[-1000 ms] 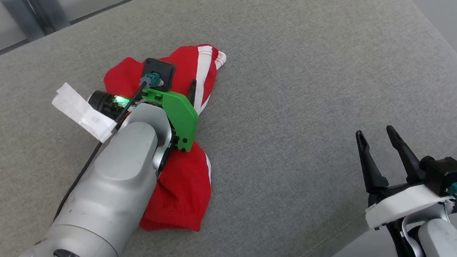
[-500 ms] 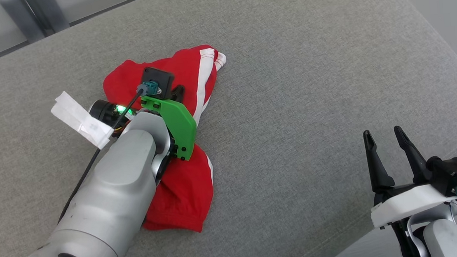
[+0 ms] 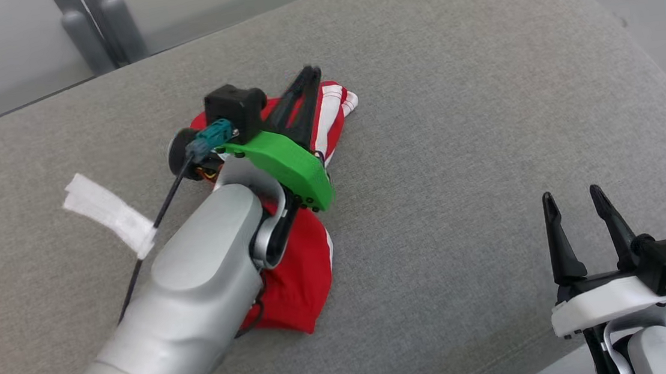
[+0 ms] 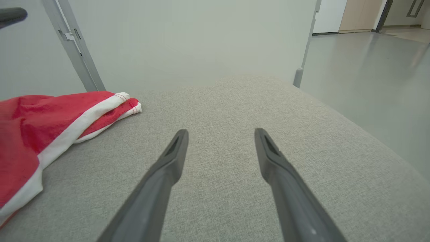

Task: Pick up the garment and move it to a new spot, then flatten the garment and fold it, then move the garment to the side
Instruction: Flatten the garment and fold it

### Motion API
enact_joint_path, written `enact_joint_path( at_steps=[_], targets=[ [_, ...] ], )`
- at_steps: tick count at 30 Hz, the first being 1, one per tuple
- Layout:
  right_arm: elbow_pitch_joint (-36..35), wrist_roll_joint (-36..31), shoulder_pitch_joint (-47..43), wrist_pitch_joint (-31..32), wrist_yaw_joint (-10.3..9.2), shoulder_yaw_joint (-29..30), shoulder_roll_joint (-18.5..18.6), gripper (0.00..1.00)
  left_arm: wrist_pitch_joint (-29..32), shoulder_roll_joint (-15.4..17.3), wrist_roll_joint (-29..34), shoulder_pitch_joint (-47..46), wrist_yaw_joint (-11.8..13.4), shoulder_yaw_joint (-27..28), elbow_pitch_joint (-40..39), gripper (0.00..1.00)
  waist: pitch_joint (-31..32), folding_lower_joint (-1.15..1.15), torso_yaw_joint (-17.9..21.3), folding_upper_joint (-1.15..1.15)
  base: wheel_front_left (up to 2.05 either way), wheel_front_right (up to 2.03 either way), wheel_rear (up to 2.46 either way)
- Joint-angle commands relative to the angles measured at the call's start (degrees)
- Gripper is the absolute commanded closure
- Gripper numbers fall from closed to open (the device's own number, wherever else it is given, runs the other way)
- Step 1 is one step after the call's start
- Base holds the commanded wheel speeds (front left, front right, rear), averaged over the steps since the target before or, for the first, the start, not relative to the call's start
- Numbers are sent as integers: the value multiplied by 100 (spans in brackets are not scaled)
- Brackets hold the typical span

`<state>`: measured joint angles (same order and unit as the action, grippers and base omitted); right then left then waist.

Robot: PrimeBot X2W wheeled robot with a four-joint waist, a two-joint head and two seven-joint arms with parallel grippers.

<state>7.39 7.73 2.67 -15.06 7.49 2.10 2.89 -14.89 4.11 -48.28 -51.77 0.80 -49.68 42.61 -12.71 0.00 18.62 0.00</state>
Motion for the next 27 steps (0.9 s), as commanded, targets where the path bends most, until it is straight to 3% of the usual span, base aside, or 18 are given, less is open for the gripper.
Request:
enact_joint_path(
  at_steps=[1,5,9,11,17,27],
  targets=[
    [-114,-88,74,-18,1,-14,13,0,-30,363,381,354,292,343,-628,0,220,0,-351,0,0,0,0],
    [-202,-175,454,-18,1,-184,200,0,-24,837,1254,1737,963,1137,-2619,0,213,0,-758,0,0,0,0],
    [146,-111,1041,-18,1,-390,488,0,-24,1154,1712,3107,1207,1755,-3640,0,159,0,-1210,0,0,0,0],
    [443,-40,1395,-19,1,-471,612,0,-25,1242,1949,3579,1189,1950,-3850,0,132,0,-1435,0,0,0,0],
    [1709,207,2383,113,1,-764,920,0,-26,1044,2328,4545,951,2606,-4018,0,-94,0,-1941,0,0,0,0],
    [3355,1119,3709,832,-1,-1375,1321,0,-26,384,2964,4592,372,3180,-3863,0,-597,0,-2645,0,0,0,0]
  ],
)
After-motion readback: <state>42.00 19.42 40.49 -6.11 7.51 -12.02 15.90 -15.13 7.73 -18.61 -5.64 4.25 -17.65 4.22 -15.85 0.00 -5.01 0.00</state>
